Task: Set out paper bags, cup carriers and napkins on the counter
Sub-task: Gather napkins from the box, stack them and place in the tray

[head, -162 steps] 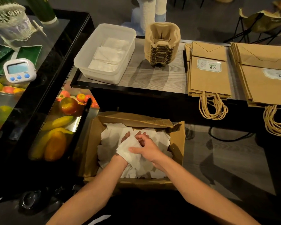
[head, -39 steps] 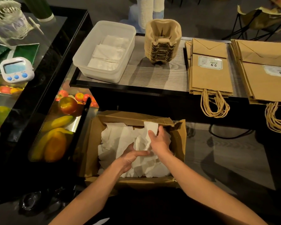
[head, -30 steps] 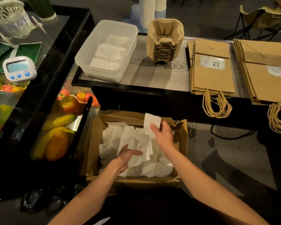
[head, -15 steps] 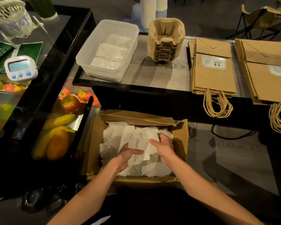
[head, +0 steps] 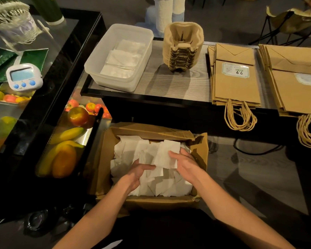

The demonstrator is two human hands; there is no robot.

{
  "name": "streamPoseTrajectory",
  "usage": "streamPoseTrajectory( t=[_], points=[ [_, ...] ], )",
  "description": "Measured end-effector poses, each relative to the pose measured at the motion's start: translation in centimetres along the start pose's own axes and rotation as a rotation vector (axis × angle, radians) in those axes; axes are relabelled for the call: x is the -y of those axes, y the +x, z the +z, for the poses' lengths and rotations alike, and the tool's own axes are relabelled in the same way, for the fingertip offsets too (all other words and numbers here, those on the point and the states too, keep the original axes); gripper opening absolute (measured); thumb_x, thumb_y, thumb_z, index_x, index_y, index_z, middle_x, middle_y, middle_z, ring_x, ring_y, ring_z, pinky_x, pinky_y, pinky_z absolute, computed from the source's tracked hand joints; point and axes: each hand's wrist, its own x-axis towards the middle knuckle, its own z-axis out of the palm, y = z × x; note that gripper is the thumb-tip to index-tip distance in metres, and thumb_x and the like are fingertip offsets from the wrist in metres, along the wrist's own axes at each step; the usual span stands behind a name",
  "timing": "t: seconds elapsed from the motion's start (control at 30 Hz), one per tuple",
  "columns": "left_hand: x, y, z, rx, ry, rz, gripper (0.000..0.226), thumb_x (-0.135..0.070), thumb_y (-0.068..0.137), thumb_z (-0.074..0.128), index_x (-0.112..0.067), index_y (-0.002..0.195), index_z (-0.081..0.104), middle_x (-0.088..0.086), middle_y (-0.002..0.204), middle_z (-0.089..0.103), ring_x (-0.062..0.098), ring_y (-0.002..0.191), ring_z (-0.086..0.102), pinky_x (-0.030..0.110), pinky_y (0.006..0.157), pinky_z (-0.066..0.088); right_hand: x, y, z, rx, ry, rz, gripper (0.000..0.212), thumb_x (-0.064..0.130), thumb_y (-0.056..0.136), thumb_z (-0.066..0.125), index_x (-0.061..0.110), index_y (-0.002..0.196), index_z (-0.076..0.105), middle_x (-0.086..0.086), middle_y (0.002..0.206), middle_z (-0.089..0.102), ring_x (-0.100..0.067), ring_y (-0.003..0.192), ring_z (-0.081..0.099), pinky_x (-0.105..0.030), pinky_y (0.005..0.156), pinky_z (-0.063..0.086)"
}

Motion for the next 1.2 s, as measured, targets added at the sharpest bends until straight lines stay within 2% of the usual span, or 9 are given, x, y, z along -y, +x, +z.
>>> streamPoseTrajectory(
  t=[0.1, 0.23, 0.37, 0.53, 0.73, 0.87, 0.97, 1.07, 1.2],
  points=[
    [0.1, 0.4, -0.1, -0.028, 0.007, 0.000, 0.060, -0.004, 0.079, 0.082, -0.023, 0.126, 0.048, -0.002, 0.123, 0.055, 0.025, 0.127, 0.045, 0.048, 0.118, 0.030, 0.4, -0.3, 0.1, 0.069, 0.027, -0.005, 0.066, 0.008, 0.089, 0.073, 0.018, 0.148, 0.045, -0.008, 0.137, 0.064, -0.028, 0.124, 0.063, -0.043, 0.098, 0.056],
    [-0.4, -0.1, 0.2, 0.010, -0.083, -0.038, 0.080, -0.017, 0.060, 0.093, -0.013, 0.132, 0.059, 0.011, 0.123, 0.071, 0.035, 0.115, 0.066, 0.057, 0.106, 0.049, 0.6, -0.9, 0.6, 0.135, -0.034, -0.015, 0.061, 0.000, 0.089, 0.070, 0.024, 0.141, 0.050, -0.008, 0.136, 0.065, -0.029, 0.122, 0.064, -0.044, 0.097, 0.056],
    [-0.8, -0.8, 0.5, 0.012, -0.151, -0.092, 0.044, -0.034, 0.086, 0.075, -0.015, 0.125, 0.069, 0.014, 0.116, 0.075, 0.036, 0.114, 0.069, 0.054, 0.110, 0.047, 0.0, -1.1, 1.9, -0.156, -0.505, -0.046, 0.064, 0.010, 0.089, 0.076, 0.033, 0.141, 0.045, 0.007, 0.141, 0.052, -0.019, 0.125, 0.052, -0.033, 0.088, 0.051],
    [3.0, 5.4, -1.6, -0.017, -0.067, -0.082, 0.119, -0.065, 0.046, 0.095, -0.032, 0.149, 0.046, 0.003, 0.151, 0.053, 0.032, 0.141, 0.045, 0.056, 0.120, 0.029, -0.4, -1.1, 2.4, -0.270, -0.574, -0.113, 0.065, 0.028, 0.094, 0.072, 0.034, 0.150, 0.038, -0.001, 0.157, 0.038, -0.027, 0.141, 0.040, -0.038, 0.099, 0.046],
    [0.0, 0.1, 0.7, 0.052, -0.017, -0.069, 0.067, -0.048, 0.067, 0.085, -0.017, 0.125, 0.071, 0.010, 0.123, 0.073, 0.034, 0.123, 0.062, 0.053, 0.117, 0.037, -1.1, -0.9, 3.0, -0.198, -0.329, 0.034, 0.059, 0.039, 0.105, 0.052, 0.027, 0.157, 0.030, 0.001, 0.163, 0.029, -0.024, 0.149, 0.029, -0.041, 0.117, 0.029],
    [-0.3, -0.6, 1.0, 0.017, -0.097, -0.052, 0.038, -0.035, 0.094, 0.065, -0.010, 0.123, 0.068, 0.014, 0.108, 0.077, 0.036, 0.109, 0.067, 0.048, 0.104, 0.047, -0.4, -1.1, 2.5, -0.279, -0.417, -0.075, 0.041, 0.014, 0.103, 0.057, 0.030, 0.139, 0.050, 0.008, 0.132, 0.056, -0.013, 0.109, 0.057, -0.027, 0.077, 0.051],
    [-0.3, -0.7, 0.8, -0.018, -0.182, -0.024, 0.041, -0.039, 0.095, 0.064, -0.010, 0.123, 0.068, 0.017, 0.106, 0.077, 0.039, 0.104, 0.069, 0.049, 0.095, 0.052, 0.3, -1.2, 2.0, -0.216, -0.142, -0.025, 0.046, 0.009, 0.098, 0.064, 0.026, 0.139, 0.053, 0.001, 0.128, 0.060, -0.014, 0.101, 0.063, -0.025, 0.068, 0.055],
    [-0.6, -1.1, 1.0, 0.039, -0.247, -0.044, 0.058, -0.059, 0.088, 0.062, -0.014, 0.123, 0.071, 0.019, 0.117, 0.074, 0.042, 0.116, 0.066, 0.054, 0.109, 0.046, 0.2, -1.1, 1.8, -0.010, 0.026, 0.013, 0.044, 0.008, 0.100, 0.059, 0.018, 0.142, 0.054, -0.007, 0.132, 0.066, -0.024, 0.115, 0.066, -0.035, 0.090, 0.058],
    [-0.4, -1.1, 1.3, 0.187, -0.368, -0.104, 0.080, -0.077, 0.084, 0.044, -0.015, 0.125, 0.073, 0.018, 0.129, 0.069, 0.037, 0.120, 0.064, 0.050, 0.105, 0.048, -0.9, -1.1, 3.2, -0.136, -0.418, -0.051, 0.041, 0.018, 0.097, 0.067, 0.027, 0.135, 0.055, 0.003, 0.124, 0.064, -0.016, 0.111, 0.062, -0.027, 0.088, 0.052]
  ],
)
